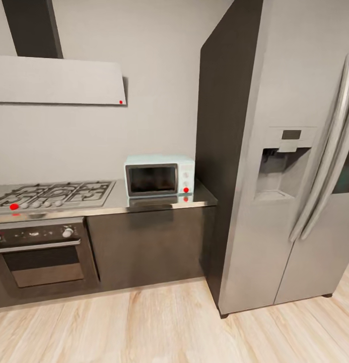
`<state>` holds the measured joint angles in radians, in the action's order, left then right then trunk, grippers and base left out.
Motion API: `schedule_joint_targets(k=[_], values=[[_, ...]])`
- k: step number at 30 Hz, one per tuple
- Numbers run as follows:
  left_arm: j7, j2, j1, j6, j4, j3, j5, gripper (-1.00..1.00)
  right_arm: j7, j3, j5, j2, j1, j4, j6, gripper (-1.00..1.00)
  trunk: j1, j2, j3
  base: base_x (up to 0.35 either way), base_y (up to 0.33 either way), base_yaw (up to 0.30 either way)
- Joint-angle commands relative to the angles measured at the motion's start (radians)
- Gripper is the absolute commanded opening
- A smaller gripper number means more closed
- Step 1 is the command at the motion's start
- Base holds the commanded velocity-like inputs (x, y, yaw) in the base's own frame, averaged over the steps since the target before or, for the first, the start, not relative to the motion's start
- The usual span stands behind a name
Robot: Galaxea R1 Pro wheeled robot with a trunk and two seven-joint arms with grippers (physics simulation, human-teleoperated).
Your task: In the kitchen, take the popcorn bag from the countertop, put it into the microwave, and heat it until the popcorn is cooked so the cooked popcorn ends up inside the bag.
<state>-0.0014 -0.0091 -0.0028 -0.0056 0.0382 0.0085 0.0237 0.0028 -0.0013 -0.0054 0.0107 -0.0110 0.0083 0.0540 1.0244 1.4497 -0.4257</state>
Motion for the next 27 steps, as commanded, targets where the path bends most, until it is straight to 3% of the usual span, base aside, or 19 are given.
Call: schedule_joint_targets(k=[1, 11, 27], values=[[0.0, 0.0, 0.0, -0.001, 0.0, 0.001, 0.003, 1.0, 0.0, 0.0, -0.002, 0.0, 0.0, 0.001, 0.004, 1.0, 0.001, 0.0, -0.001, 0.315, -0.105, 0.0], [0.0, 0.0, 0.0, -0.001, 0.0, 0.001, 0.003, 1.0, 0.0, -0.001, -0.006, -0.001, 0.0, 0.001, 0.005, 1.0, 0.001, 0.0, -0.001, 0.315, -0.105, 0.013], [0.0, 0.0, 0.0, -0.004, 0.0, 0.002, 0.002, 1.0, 0.0, -0.003, -0.008, 0.0, 0.0, 0.001, 0.006, 1.0, 0.001, 0.0, -0.001, 0.315, -0.106, 0.254]])
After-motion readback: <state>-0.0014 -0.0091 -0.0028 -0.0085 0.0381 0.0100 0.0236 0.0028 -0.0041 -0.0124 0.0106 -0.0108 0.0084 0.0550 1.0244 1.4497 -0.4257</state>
